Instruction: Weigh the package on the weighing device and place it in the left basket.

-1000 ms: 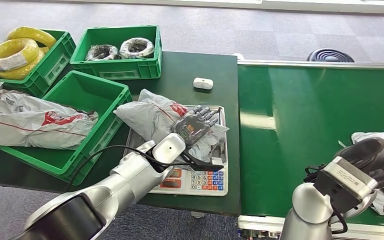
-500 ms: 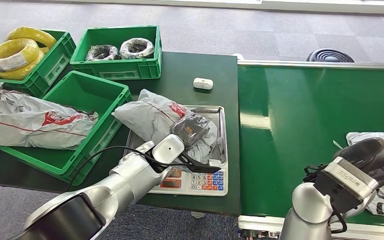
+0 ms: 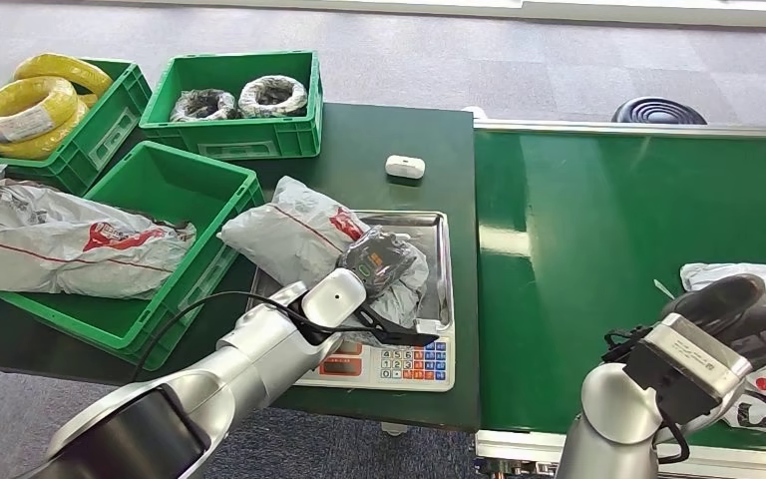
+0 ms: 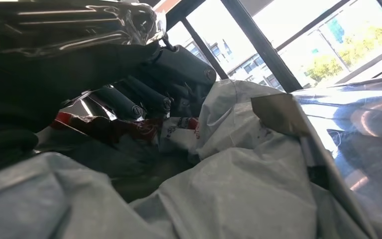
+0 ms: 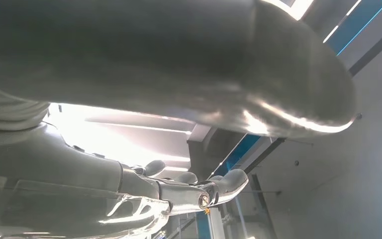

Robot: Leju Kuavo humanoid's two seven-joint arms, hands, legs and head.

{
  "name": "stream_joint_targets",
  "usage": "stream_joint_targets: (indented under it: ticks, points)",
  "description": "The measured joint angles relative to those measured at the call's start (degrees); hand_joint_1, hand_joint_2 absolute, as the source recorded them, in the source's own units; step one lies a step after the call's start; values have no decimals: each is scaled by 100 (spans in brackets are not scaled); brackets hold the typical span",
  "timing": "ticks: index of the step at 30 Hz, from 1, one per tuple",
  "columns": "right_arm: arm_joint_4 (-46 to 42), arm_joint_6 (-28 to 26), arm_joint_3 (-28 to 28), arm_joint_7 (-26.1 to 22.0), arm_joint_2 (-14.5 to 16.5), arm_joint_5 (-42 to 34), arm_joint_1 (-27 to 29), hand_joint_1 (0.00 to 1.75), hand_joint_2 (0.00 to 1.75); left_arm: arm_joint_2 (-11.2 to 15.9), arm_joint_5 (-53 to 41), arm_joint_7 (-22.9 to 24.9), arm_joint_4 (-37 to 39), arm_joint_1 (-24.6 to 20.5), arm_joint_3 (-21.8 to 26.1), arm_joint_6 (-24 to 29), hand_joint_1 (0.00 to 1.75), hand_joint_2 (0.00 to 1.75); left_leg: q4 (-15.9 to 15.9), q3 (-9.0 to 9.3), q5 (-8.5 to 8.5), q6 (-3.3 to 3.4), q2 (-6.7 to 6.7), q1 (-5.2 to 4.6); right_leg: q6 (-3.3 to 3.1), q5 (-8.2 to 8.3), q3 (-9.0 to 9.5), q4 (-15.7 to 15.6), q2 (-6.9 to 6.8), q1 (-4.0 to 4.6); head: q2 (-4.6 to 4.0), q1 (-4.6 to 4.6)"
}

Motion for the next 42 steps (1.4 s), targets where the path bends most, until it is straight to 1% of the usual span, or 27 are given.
stream_joint_targets:
  ticks: [4,7,9,10,12,14,17,21,24,28,32,39,41,42]
  points:
    - [0,0,-3,0,0,4,-1,0,0,0,83,-25,0,0,48,108,164,175,0,0,0,0,0,0,0,0,-2,0,0,0,0,-1]
    - [0,0,-9,0,-1,15,-1,0,0,0,335,-125,-5,3,173,353,166,175,0,-1,0,0,0,0,0,0,-4,0,0,0,0,-2]
    - [0,0,-14,11,-1,37,0,0,0,-1,678,-296,-40,7,341,623,166,175,0,-2,0,0,0,0,0,0,-6,0,0,0,0,-1]
    - [-1,0,-16,28,-1,59,1,0,0,0,962,-456,-94,12,463,814,166,175,1,-5,0,0,-1,0,0,0,-8,0,0,0,0,-1]
    - [-4,0,-20,83,-1,109,2,0,0,4,1759,-941,-334,9,866,1267,166,175,1,-10,1,0,-2,0,0,0,-12,0,0,0,0,-1]
    - [-8,0,-21,122,-2,133,4,0,0,10,2369,-1325,-633,-41,1342,1515,166,175,1,-13,1,0,-3,0,0,0,-15,0,0,0,0,-1]
    - [-9,0,-22,136,-1,143,5,0,0,22,2569,-1456,-926,-104,1796,1536,165,175,1,-13,1,0,-5,0,0,0,-15,0,0,0,0,-1]
    - [-9,0,-24,138,-2,155,5,0,0,28,2806,-1631,-1228,-54,2120,1580,162,175,1,-18,1,0,-7,0,0,0,-18,0,-1,0,0,-1]
    - [-9,0,-38,139,-2,153,7,0,0,72,3350,-1848,-1789,94,2377,1562,159,175,1,-25,1,0,-7,0,0,0,-24,1,-1,0,0,-1]
    - [-9,0,-78,138,-2,134,28,0,0,209,3869,-1884,-2708,302,2735,1311,155,175,1,-28,1,0,-6,0,0,0,-28,1,-1,0,0,-2]
    - [-9,0,-114,138,-2,151,58,0,0,336,3974,-1880,-3320,493,2955,1216,155,175,1,-29,1,0,-7,1,0,0,-29,1,-1,0,0,-1]
    - [-9,0,-147,164,-2,198,66,0,0,445,3949,-1843,-3727,626,3097,1248,154,175,1,-30,1,0,-8,0,0,0,-29,1,-2,0,0,0]
    - [-9,0,-148,203,-2,226,66,0,0,469,3781,-1729,-3748,627,3118,1373,155,175,1,-30,1,0,-7,0,0,0,-29,1,-2,0,0,-1]
    - [-9,0,-147,226,-2,243,66,0,0,489,3594,-1593,-3746,620,3133,1485,157,175,1,-30,1,0,-7,0,0,0,-30,1,-2,0,0,-1]
